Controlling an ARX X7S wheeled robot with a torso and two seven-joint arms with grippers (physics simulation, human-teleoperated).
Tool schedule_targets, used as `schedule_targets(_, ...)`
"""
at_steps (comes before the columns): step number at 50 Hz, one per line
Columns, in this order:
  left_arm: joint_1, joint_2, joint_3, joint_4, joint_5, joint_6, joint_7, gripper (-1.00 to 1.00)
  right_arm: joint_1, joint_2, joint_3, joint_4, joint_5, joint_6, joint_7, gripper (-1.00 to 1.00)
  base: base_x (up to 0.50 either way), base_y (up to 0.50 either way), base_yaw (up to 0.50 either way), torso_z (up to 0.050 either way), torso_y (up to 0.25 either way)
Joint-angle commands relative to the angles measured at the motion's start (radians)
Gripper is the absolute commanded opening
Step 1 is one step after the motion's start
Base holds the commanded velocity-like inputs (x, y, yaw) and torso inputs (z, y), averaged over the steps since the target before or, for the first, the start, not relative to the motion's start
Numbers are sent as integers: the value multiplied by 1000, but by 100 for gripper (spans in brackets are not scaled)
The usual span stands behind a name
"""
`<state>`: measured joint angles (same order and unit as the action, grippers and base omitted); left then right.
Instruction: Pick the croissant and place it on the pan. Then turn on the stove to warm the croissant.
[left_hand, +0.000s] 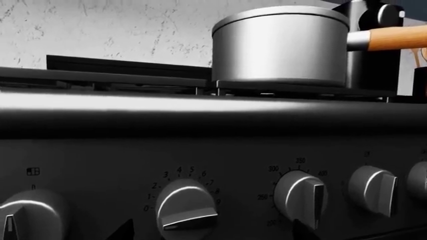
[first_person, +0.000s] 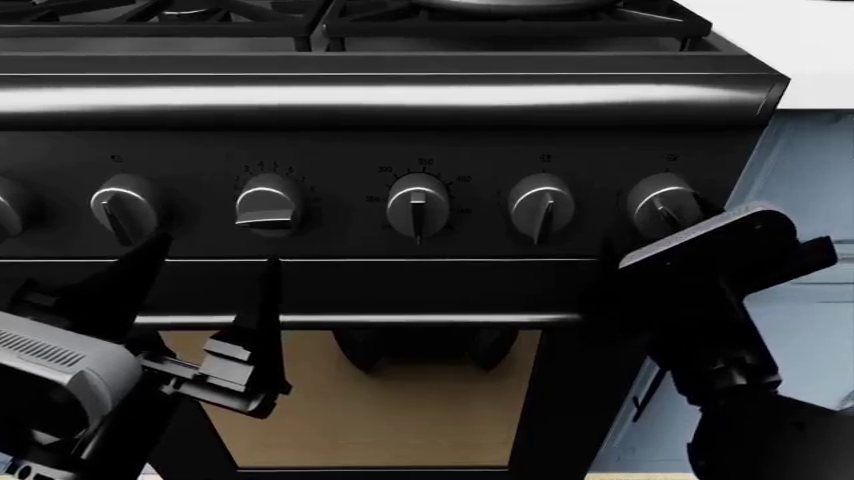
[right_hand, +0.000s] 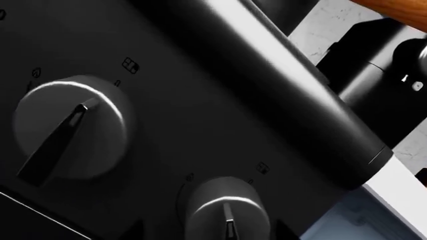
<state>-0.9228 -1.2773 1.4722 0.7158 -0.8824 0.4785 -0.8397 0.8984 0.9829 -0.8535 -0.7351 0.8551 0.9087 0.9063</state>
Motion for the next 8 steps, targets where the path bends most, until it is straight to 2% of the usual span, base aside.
schedule_targets(1,-3,-9,-5,15,3,-6,-3,100,7,-7,12,-26,33,18,17,100,0,0,0,0,0)
schedule_targets(8,0,-27,-6,39,14,-6,-10,100,12,3,39,-82,92,47,65,100,0,0,0,0,0)
